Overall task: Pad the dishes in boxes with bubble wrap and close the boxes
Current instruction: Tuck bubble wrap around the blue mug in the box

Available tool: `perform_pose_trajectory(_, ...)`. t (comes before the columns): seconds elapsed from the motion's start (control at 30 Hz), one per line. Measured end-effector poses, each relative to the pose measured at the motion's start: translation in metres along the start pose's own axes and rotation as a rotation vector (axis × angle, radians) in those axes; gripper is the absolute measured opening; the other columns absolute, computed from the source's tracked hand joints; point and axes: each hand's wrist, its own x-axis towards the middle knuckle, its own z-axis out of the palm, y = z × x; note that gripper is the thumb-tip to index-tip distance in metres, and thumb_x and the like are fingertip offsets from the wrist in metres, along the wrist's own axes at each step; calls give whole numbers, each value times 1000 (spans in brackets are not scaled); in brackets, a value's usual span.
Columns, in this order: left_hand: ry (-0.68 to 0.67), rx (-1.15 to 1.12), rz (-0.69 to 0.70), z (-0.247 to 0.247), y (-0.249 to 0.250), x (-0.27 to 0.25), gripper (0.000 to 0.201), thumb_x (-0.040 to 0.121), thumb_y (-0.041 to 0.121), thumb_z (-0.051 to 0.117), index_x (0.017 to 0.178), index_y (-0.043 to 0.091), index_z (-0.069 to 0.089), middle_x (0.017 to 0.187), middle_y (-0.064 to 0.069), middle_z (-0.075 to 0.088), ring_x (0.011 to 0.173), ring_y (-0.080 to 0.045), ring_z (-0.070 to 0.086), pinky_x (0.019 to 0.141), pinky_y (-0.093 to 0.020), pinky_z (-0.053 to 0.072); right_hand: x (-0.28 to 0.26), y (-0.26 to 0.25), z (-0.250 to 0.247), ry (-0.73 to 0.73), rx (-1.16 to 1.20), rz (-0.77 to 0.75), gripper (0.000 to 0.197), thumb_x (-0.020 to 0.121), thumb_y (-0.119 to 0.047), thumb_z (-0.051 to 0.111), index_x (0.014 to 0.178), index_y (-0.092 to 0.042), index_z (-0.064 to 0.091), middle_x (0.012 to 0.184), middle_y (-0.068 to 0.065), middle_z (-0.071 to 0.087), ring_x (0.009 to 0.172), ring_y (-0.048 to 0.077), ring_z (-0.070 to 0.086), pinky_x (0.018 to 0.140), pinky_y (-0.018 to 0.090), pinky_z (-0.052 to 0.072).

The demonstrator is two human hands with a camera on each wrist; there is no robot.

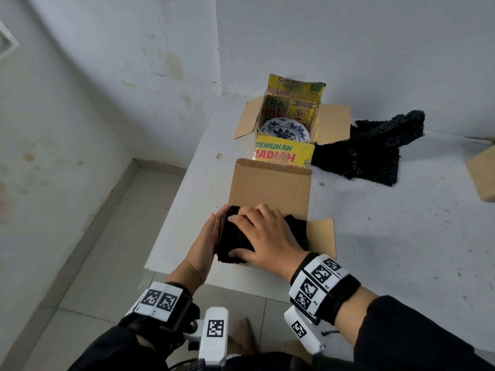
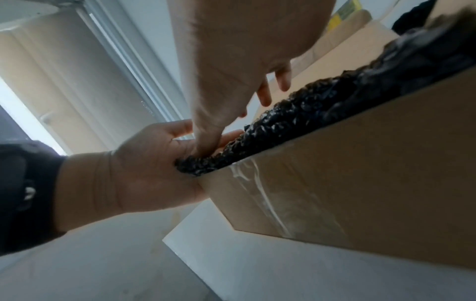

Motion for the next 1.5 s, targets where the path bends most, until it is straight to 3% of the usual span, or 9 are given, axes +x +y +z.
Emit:
perform_pose_trajectory(0.1, -13, -14, -9, 1, 0, -1, 51, 102, 38, 9, 146, 24, 32, 145, 10, 41, 135, -2, 34, 108, -22, 27, 8, 1, 1, -147, 89, 7, 62, 76, -56, 63, 126, -21, 54, 128, 5, 49, 108, 30, 45, 86, 43, 40)
perform_pose_trajectory(0.47, 3, 17, 15, 1, 1, -1, 45, 104, 31, 11, 142, 25, 35, 145, 12, 38, 133, 2, 33, 99, -10, 30, 16, -8, 14, -183, -106, 25, 46, 68, -42, 71, 107, -20, 61, 114, 8, 56, 101, 35, 49, 77, 44, 39)
perform_pose_trajectory(0.6, 0, 2, 16, 2, 3, -1, 40, 103, 30, 13, 127, 37, 43, 137, 18, 45, 127, 8, 38, 99, -13, 30, 10, 2, 14, -60, 39, -58, 44, 74, -53, 60, 103, -22, 64, 107, 2, 60, 92, 28, 53, 72, 39, 44)
perform_pose_trajectory(0.7, 13, 25, 29, 3, 5, -3, 38, 103, 33, 16, 127, 36, 45, 135, 19, 47, 124, 11, 40, 95, -12, 33, 2, 7, 11, 24, 86, -62, 60, 78, -56, 50, 121, -16, 57, 124, 3, 55, 107, 26, 51, 84, 41, 46)
perform_pose_trajectory(0.83, 29, 46, 50, 5, 6, -5, 43, 103, 33, 18, 139, 25, 41, 139, 13, 47, 124, 8, 42, 92, -8, 37, -6, 3, 22, -86, 41, -98, 75, 89, -57, 33, 141, -4, 37, 150, 13, 34, 142, 28, 23, 115, 44, 17)
perform_pose_trajectory(1.1, 30, 22, 33, 6, 7, -5, 45, 103, 28, 18, 145, 18, 32, 145, 6, 40, 123, 7, 41, 93, -10, 37, 1, 0, 20, -163, 72, -105, 69, 90, -59, 24, 134, -10, 45, 140, 10, 46, 143, 29, 18, 116, 48, 3)
perform_pose_trajectory(1.2, 20, 32, 42, 6, 11, -5, 37, 100, 39, 30, 134, 28, 42, 137, 12, 47, 119, 7, 46, 102, -20, 34, -3, 11, 7, -72, 293, -82, 58, 90, -51, 37, 135, -16, 45, 145, 2, 43, 141, 24, 24, 116, 40, 10)
perform_pose_trajectory(1.3, -5, 24, 55, 8, 14, -5, 42, 87, 51, 43, 124, 33, 45, 128, 18, 51, 109, 13, 51, 91, -14, 39, -20, 29, -11, -21, 342, -42, 47, 85, -41, 58, 128, -23, 53, 142, -2, 44, 135, 22, 33, 111, 39, 27)
perform_pose_trajectory(1.5, -17, -30, 56, 11, 12, -4, 37, 86, 41, 31, 116, 33, 50, 115, 24, 62, 108, 13, 54, 90, -9, 39, -43, 48, -22, -336, 162, 138, 66, 81, -36, 69, 137, -39, 34, 139, -3, 28, 119, 17, 36, 91, 32, 42)
